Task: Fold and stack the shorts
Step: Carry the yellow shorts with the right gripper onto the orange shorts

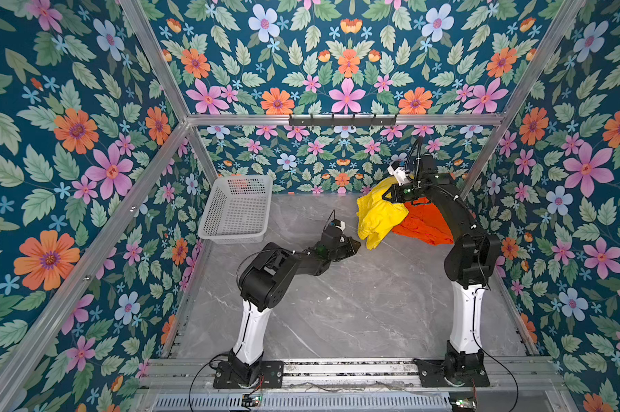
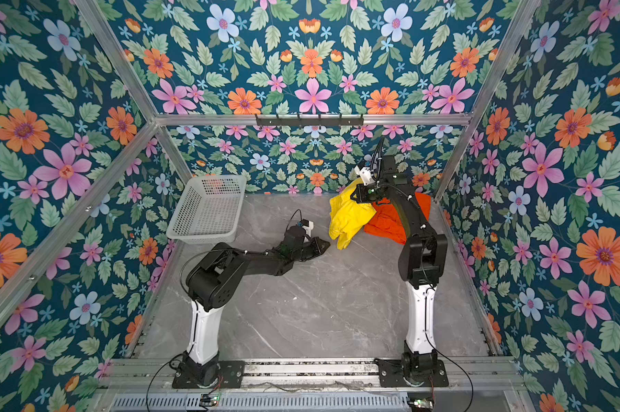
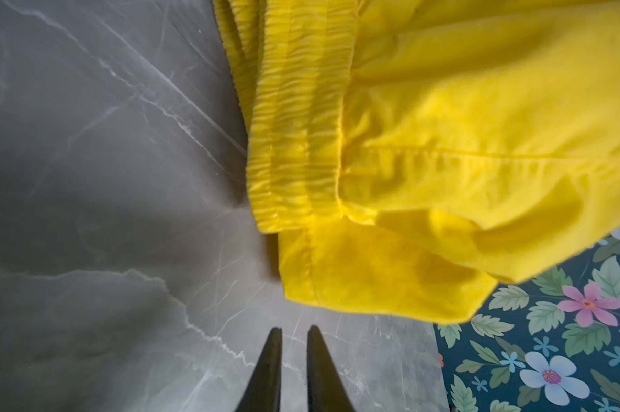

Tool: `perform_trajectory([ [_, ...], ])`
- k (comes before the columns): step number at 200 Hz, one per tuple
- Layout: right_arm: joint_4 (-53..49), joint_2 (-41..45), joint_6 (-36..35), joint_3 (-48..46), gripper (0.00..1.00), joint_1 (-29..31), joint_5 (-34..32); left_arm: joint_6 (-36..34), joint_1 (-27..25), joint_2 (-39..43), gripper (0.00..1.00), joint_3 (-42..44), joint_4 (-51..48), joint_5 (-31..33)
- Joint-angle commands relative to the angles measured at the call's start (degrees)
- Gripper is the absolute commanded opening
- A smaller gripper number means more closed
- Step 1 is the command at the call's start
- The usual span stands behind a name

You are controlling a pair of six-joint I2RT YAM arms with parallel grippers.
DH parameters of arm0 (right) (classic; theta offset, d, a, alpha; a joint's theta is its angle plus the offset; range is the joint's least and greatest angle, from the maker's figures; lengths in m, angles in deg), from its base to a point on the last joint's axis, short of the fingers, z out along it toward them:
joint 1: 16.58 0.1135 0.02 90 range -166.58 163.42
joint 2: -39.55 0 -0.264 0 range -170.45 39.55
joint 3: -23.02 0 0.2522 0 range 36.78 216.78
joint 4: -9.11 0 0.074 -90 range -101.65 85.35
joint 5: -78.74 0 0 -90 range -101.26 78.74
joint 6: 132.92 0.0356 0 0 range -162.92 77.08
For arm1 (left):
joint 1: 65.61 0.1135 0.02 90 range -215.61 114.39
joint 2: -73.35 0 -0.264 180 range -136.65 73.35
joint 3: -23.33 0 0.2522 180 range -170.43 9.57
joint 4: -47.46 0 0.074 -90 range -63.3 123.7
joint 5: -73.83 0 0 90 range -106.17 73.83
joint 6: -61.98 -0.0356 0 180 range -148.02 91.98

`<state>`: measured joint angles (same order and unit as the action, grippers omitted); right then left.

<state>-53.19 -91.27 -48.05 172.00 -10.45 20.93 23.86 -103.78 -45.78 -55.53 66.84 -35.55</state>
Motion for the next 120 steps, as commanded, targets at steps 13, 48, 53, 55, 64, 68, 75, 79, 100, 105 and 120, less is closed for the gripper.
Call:
perform_trajectory([
  [13,-6.1,-6.5,-3.5,12.9,0.0,-1.0,0.3,-1.7,0.9,1.6,0.17,1.5,-0.2,0.9],
  [48,-4.6,-9.1,-3.3,17.6,0.0,-3.7,2.7,-2.3,1.4,2.3,0.17,2.5,-0.7,1.4],
  [53,-4.1,-9.1,-3.3,17.5,0.0,-4.1,2.9,-2.3,1.4,2.3,0.17,2.5,-0.8,1.3],
  [55,-3.9,-9.0,-3.3,17.4,0.0,-4.3,3.0,-2.3,1.4,2.3,0.17,2.4,-0.9,1.4],
  [64,-3.2,-9.1,-3.3,17.3,0.0,-5.1,3.9,-2.2,1.4,2.2,0.17,2.5,-1.0,1.4],
  [68,-2.9,-9.1,-3.3,17.3,0.0,-5.5,4.5,-2.2,1.5,2.2,0.17,2.5,-1.0,1.4],
  [75,-2.4,-9.2,-3.0,17.3,0.0,-6.1,5.8,-2.2,1.5,2.2,0.17,2.3,-1.1,1.4],
  [79,-2.1,-9.3,-2.7,17.3,0.0,-6.5,6.6,-2.3,1.4,2.1,0.17,2.2,-1.2,1.4],
  [100,-1.0,-10.1,-1.6,17.2,0.0,-8.5,10.3,-2.3,1.5,1.8,0.17,1.9,-1.5,1.4],
  [105,-0.9,-10.2,-1.5,17.2,0.0,-8.8,10.8,-2.3,1.5,1.7,0.17,1.8,-1.6,1.4],
  [120,-0.3,-10.8,-1.4,17.1,0.0,-9.6,11.8,-2.3,1.5,1.6,0.18,1.7,-1.8,1.5],
])
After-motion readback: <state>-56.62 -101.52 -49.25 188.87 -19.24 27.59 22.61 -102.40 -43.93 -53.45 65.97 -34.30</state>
